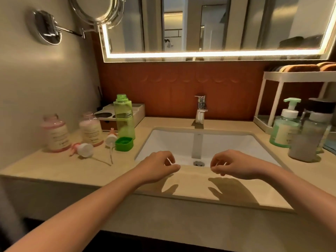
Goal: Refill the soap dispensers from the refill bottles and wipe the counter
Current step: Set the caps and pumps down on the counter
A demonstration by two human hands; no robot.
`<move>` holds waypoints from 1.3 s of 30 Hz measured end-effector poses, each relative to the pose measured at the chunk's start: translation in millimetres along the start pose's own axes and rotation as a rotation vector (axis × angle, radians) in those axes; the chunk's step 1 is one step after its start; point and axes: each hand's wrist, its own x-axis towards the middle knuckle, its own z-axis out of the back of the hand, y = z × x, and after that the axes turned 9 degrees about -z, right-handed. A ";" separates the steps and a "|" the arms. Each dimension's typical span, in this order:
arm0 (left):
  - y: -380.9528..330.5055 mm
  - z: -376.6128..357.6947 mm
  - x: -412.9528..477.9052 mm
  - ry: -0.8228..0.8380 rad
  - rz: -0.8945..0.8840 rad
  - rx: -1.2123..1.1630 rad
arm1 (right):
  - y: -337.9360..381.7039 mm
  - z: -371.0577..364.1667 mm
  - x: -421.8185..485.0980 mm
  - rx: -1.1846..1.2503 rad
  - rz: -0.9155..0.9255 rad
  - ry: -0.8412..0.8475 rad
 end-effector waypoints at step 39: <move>302.6 201.2 -47.9 -0.962 0.532 -0.342 | 340.2 -118.2 205.7 -0.404 0.318 0.024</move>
